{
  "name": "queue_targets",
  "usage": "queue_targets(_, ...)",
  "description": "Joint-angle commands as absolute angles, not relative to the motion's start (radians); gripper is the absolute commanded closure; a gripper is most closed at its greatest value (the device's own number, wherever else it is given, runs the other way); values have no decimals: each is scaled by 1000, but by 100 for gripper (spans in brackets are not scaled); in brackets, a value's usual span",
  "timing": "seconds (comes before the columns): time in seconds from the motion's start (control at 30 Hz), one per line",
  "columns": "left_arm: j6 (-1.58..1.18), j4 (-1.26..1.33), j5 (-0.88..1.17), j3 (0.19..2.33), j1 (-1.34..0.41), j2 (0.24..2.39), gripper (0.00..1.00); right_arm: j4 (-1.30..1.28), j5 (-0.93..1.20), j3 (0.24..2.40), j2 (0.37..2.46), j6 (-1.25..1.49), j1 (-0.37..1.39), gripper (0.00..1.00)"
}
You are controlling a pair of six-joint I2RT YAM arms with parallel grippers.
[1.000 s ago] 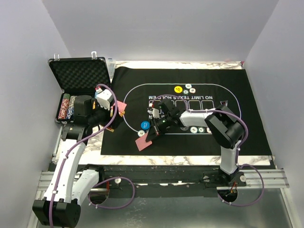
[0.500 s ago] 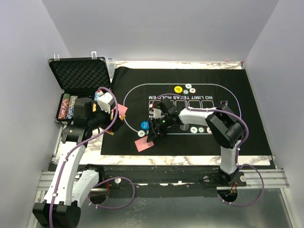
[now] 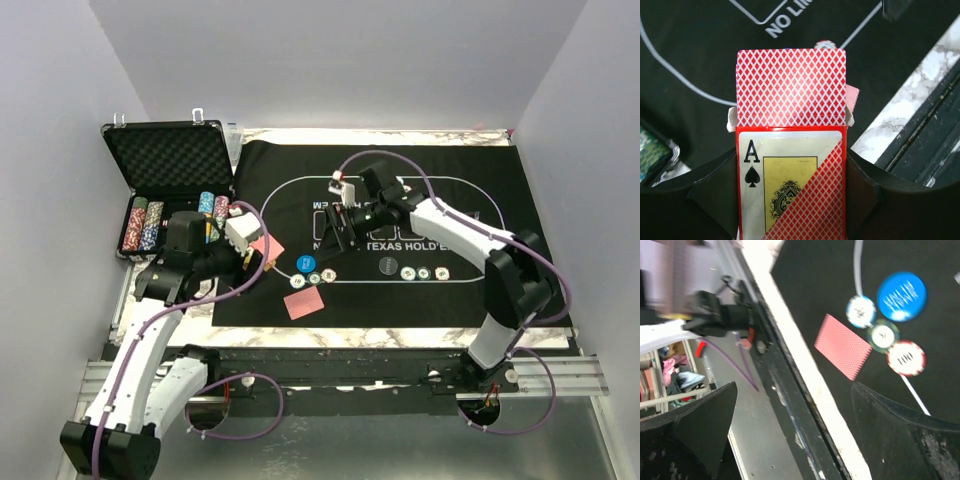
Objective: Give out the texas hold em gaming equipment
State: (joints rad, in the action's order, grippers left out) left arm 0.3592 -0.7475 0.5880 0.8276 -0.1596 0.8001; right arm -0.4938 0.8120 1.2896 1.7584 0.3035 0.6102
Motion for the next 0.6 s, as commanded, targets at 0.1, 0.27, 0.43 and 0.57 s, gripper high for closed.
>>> queue_targets(0.1,466,-706,571,863,-352,859,100,-245,983,1273,1641,513,625,0)
queue_targets(0.27,462,-678,555,901,-424,901,100,-219,965,1263,1657,533,647,0)
queue_targets(0.43,467,-670,542,928,-461,917,100,-209,961,1274,1687,541,685,0)
queue_targets(0.57,467,-669,525,938,-488,919,100,-153,970,1266,1716,606,690,5)
